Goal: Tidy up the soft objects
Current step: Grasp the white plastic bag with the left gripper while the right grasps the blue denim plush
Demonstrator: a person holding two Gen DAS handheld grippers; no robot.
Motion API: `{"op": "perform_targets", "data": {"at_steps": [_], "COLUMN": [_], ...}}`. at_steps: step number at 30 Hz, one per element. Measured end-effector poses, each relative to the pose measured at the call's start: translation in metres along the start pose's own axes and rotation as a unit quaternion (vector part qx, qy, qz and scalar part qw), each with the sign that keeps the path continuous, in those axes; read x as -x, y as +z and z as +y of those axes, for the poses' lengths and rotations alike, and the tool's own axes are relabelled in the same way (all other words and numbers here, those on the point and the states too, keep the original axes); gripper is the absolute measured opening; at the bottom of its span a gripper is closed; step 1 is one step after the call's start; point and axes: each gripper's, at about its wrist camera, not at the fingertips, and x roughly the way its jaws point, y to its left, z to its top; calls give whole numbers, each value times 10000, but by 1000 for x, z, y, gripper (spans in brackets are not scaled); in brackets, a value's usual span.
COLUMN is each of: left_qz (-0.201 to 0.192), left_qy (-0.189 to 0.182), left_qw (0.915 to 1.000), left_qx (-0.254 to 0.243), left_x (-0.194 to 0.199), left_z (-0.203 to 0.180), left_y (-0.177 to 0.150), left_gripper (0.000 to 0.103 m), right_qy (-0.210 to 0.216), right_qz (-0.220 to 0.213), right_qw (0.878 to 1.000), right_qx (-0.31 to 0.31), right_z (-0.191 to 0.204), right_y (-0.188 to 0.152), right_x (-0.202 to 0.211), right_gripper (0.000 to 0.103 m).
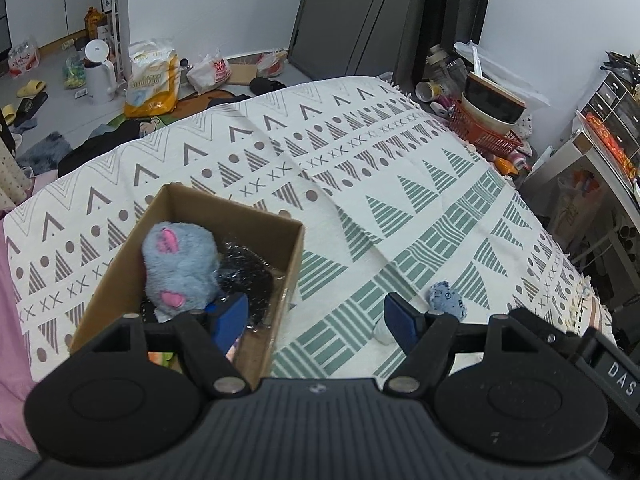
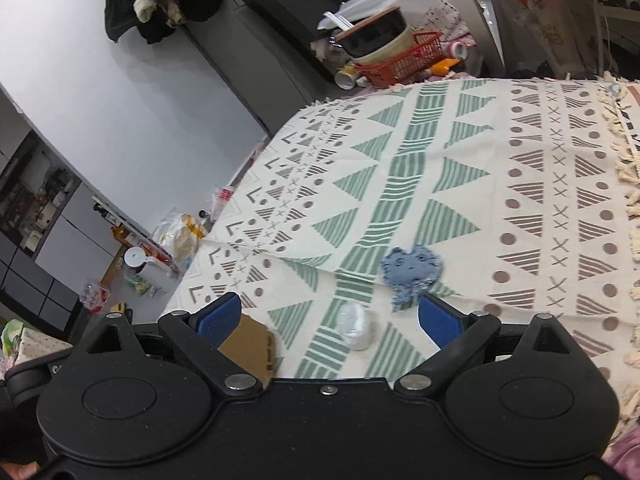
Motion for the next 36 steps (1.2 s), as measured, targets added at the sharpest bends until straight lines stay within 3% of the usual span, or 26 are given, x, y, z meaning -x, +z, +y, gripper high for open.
{"op": "perform_targets", "data": {"at_steps": [10, 15, 24, 32, 36], "left_qz": [-56, -21, 258, 475, 617], "left_qy": [67, -76, -304, -499, -527], "left_qw": [9999, 9997, 9992, 9960, 9956], "left_qx": [-143, -240, -70, -567, -478], "left_x": [-17, -33, -78, -123, -146], "left_z": [-34, -51, -65, -79, -75], "left_y": [0, -7, -20, -29, -35], "left_gripper": [73, 73, 70, 70, 69], "right_qy": [-6, 73, 206, -81, -122], "right_qz": [242, 253, 419, 546, 629], "right_qw": [9984, 9973, 9927, 9939, 9938], "right_qx": [-509, -686, -1112, -956, -911], "right_z": [-42, -58, -83, -95, -101], "right_y": [16, 20, 25, 22, 18], "right_x": [-8, -15, -39, -69, -89], "right_gripper": [96, 94, 82, 73, 70]}}
